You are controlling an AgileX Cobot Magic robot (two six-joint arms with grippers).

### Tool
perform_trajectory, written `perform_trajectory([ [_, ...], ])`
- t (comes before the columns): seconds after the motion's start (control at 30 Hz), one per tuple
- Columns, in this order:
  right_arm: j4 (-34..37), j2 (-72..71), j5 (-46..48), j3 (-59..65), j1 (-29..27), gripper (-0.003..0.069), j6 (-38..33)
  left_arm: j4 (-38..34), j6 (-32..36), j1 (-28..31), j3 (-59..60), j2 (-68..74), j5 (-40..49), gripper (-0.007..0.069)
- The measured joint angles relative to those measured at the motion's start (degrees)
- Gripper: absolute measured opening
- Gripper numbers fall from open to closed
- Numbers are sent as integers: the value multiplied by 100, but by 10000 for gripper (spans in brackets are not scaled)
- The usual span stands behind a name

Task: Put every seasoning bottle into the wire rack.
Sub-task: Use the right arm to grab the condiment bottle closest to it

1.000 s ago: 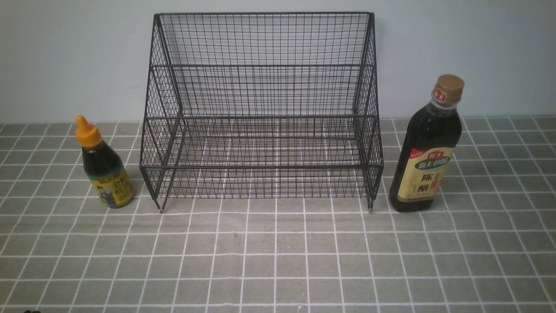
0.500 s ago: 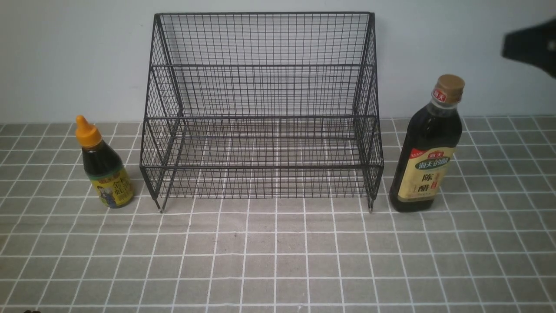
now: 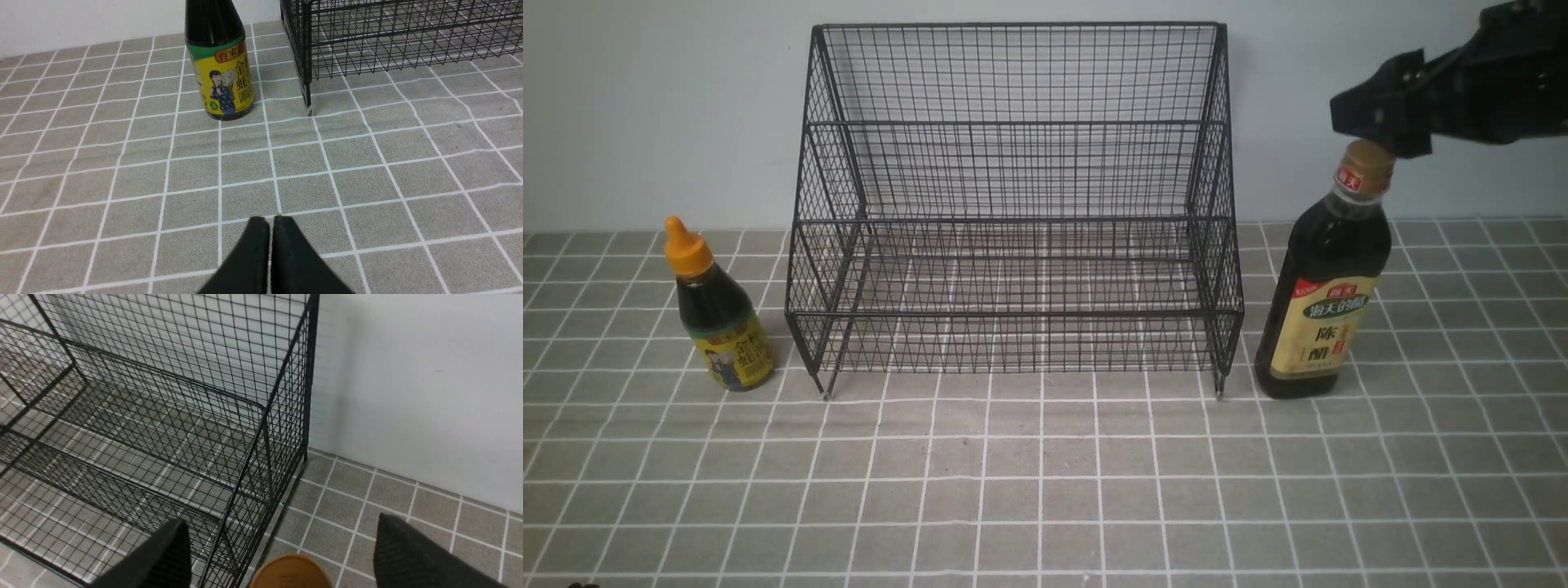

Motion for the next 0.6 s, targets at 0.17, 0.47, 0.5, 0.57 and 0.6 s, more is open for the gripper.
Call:
perform_trajectory([
  [0.17, -12, 379, 53, 0, 0, 545, 0, 0, 0, 0, 0, 0, 0, -7],
  [0.47, -77, 621, 253, 0, 0, 507, 5, 0, 0, 0, 0, 0, 0, -7],
  [0.5, -89, 651, 282, 0, 0, 430, 19, 0, 0, 0, 0, 0, 0, -7],
  [0.57, -116, 662, 301, 0, 0, 338, 22, 0, 0, 0, 0, 0, 0, -7],
  [0.6, -184, 662, 284, 0, 0, 321, -2, 0, 0, 0, 0, 0, 0, -7],
])
